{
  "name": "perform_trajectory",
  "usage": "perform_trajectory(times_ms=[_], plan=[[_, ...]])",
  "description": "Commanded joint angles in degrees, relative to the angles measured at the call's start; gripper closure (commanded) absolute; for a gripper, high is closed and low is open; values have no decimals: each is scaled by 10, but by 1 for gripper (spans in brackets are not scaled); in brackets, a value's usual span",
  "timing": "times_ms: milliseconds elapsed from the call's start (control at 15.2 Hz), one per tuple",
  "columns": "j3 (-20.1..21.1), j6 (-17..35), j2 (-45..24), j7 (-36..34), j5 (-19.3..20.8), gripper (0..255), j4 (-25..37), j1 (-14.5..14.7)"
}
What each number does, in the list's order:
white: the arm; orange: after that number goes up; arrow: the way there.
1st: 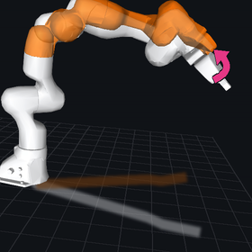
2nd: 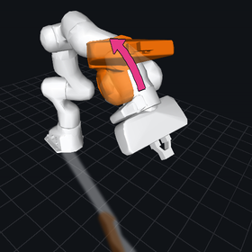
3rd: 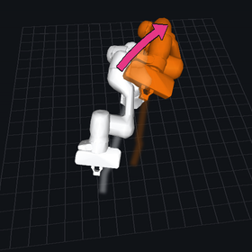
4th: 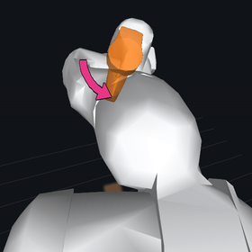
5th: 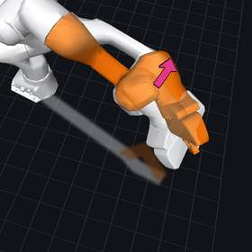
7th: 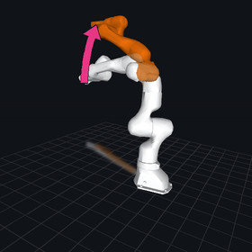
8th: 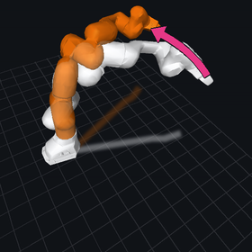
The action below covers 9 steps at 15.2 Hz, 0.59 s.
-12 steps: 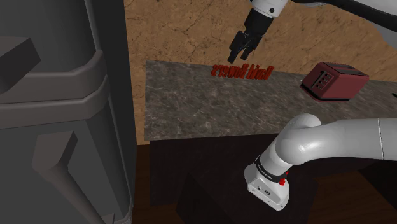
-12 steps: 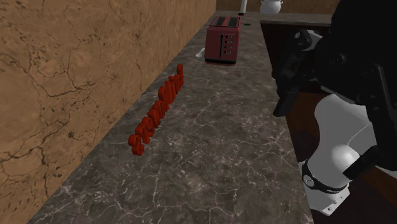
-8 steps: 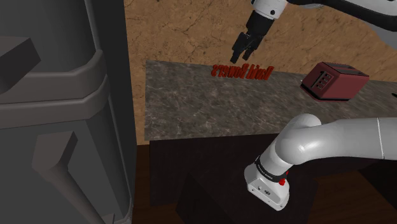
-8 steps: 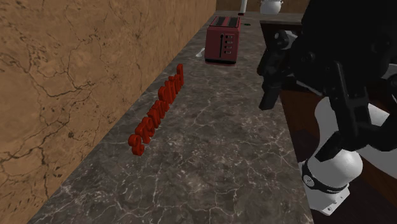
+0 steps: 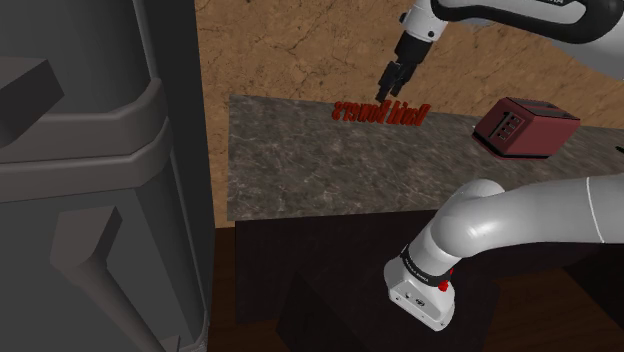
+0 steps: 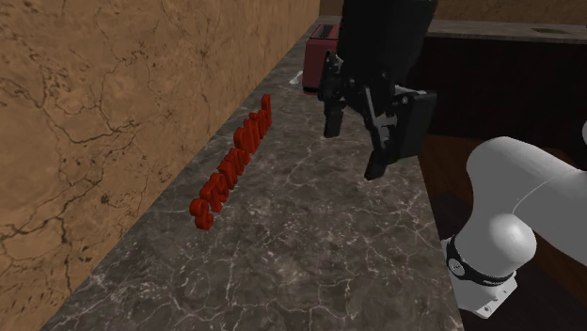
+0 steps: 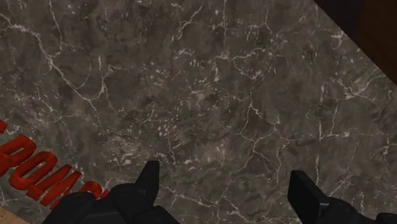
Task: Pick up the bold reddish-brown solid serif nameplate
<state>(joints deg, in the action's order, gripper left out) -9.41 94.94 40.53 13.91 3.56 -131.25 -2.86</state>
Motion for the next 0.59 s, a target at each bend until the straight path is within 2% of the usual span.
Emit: perform_trajectory(times_ms=[0,528], plan=[[-21,12,-22,29,14,0,5,-3],[-112,53,-129,152,55,0,57,-15]])
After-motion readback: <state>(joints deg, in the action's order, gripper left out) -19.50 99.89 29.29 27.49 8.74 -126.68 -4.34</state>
